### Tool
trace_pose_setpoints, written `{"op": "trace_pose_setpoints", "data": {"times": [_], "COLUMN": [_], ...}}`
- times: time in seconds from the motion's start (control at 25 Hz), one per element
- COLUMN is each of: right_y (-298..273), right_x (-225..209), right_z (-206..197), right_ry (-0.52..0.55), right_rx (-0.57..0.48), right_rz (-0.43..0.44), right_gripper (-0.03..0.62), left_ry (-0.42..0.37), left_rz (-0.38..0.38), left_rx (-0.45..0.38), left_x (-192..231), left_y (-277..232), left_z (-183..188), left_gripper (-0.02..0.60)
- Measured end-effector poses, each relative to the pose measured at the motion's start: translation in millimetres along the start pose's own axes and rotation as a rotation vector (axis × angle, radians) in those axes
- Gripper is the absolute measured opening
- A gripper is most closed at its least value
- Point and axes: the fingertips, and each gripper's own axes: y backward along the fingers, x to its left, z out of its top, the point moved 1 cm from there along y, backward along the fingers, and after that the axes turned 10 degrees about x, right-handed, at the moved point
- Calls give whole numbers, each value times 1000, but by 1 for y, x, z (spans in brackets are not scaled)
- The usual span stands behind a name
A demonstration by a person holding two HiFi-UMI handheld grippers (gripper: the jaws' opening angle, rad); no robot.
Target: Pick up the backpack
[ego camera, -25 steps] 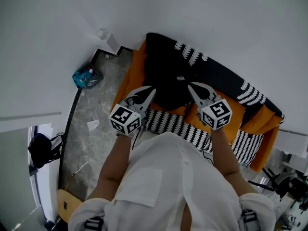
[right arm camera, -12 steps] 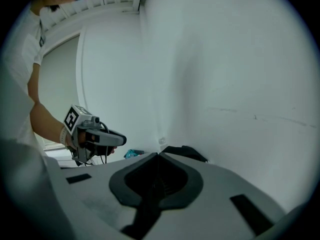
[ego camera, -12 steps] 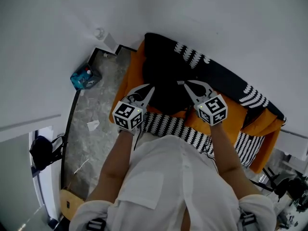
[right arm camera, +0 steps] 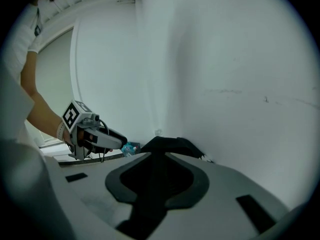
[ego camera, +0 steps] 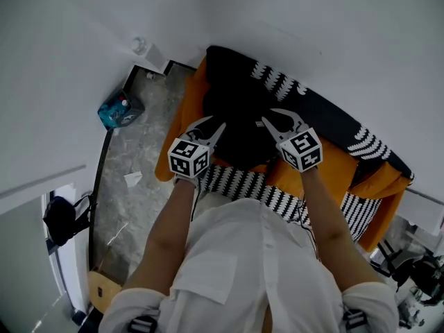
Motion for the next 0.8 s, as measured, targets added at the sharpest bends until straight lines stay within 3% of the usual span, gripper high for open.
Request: {"op": "trace_pose_setpoints", "data": {"times": [0.4,0.6,0.8], "right_y": [-49,-69,-88], "right_x": [-38,-57,-70], "right_z": [-21,-39,-52], "right_ry": [-17,-5,-2], "right_rx": [121,194,264], "right_rz": [17,-3,0], "right_gripper": [198,272,299], "left_ry": [91,110,115], "left_rz": [46,82,114], "left_rx": [121,179,224], "left_x": [42,58,72], "left_y": [-46,-61,-72], "left_z": [-24,-36,-42], "left_gripper": [233,259,268]}}
